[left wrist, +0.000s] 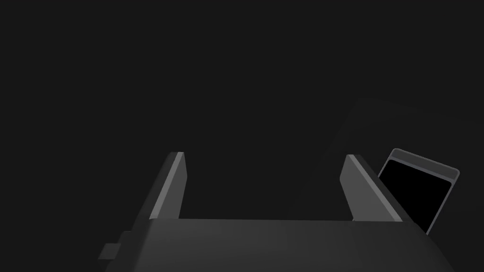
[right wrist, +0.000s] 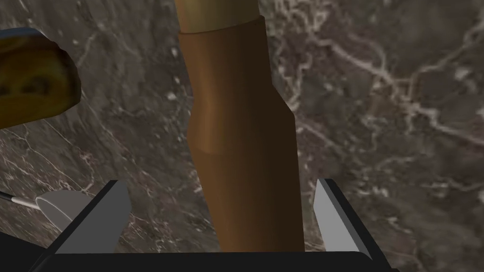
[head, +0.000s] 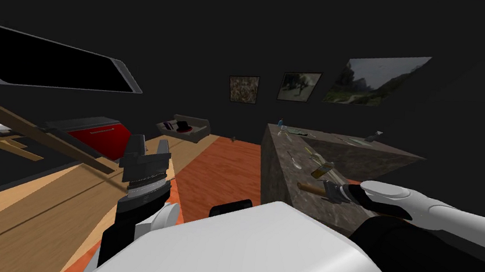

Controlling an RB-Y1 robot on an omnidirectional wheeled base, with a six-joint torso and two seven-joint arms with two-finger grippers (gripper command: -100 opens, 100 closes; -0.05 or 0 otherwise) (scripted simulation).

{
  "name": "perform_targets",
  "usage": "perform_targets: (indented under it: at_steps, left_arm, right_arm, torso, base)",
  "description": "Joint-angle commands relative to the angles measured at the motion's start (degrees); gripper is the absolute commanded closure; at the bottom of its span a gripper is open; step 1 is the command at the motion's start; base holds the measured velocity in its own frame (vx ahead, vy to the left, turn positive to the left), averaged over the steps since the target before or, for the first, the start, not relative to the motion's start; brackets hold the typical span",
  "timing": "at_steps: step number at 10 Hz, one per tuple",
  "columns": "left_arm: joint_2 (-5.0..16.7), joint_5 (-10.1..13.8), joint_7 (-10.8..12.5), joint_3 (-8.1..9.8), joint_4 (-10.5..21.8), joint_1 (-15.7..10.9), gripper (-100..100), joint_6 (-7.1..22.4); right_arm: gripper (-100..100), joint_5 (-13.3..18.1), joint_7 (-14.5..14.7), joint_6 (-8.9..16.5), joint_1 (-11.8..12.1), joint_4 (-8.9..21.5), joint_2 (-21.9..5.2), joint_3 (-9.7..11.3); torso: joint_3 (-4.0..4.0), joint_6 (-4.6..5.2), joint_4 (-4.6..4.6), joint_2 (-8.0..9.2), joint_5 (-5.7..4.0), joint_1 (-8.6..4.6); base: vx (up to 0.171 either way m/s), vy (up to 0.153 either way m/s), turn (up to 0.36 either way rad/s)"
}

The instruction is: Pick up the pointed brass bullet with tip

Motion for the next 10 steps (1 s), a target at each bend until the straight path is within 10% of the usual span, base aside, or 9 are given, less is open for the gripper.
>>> perform_targets:
  at_steps: [1, 2, 3, 7, 8, 9, 10]
  left_arm:
    - [0.0, 0.0, 0.0, 0.00, 0.0, 0.0, 0, 0.0]
    - [0.0, 0.0, 0.0, 0.00, 0.0, 0.0, 0, 0.0]
    - [0.0, 0.0, 0.0, 0.00, 0.0, 0.0, 0, 0.0]
    - [0.0, 0.0, 0.0, 0.00, 0.0, 0.0, 0, 0.0]
    - [0.0, 0.0, 0.0, 0.00, 0.0, 0.0, 0, 0.0]
    - [0.0, 0.0, 0.0, 0.00, 0.0, 0.0, 0, 0.0]
    - [0.0, 0.0, 0.0, 0.00, 0.0, 0.0, 0, 0.0]
  right_arm:
    - [-100, 0.4, 0.8, 0.8, -0.2, 0.4, 1.9, 0.7]
    - [-100, 0.3, 0.3, 0.4, -0.5, 0.4, 1.2, 0.6]
    - [100, 0.4, 0.4, 0.5, -0.5, 0.4, 1.3, 0.7]
    - [100, 0.4, 0.4, 0.5, -0.5, 0.4, 1.3, 0.7]
    - [0, 0.4, 0.4, 0.5, -0.5, 0.4, 1.3, 0.7]
    - [100, -0.3, 0.0, -0.4, 0.4, 0.0, -0.6, -0.5]
    - [100, -0.5, -0.2, -0.8, 0.6, -0.2, -1.5, -0.9]
  torso:
    - [0.00, 0.00, 0.00, 0.00, 0.00, 0.00]
    - [-0.01, 0.00, 0.00, -0.02, -0.01, -0.04]
    - [0.01, 0.00, 0.01, 0.01, 0.01, 0.02]
    - [0.06, 0.03, 0.04, 0.09, 0.07, 0.14]
    - [0.07, 0.03, 0.04, 0.10, 0.09, 0.16]
    - [0.07, 0.02, 0.04, 0.10, 0.10, 0.17]
    - [0.12, 0.10, 0.06, 0.19, 0.17, 0.30]
  base:
    - [0.034, -0.045, 0.094]
    - [0.017, -0.021, 0.018]
    - [0.000, -0.001, -0.014]
    - [0.000, -0.001, 0.004]
    - [0.000, 0.000, 0.000]
    - [-0.020, 0.030, -0.117]
    - [-0.040, 0.051, -0.142]
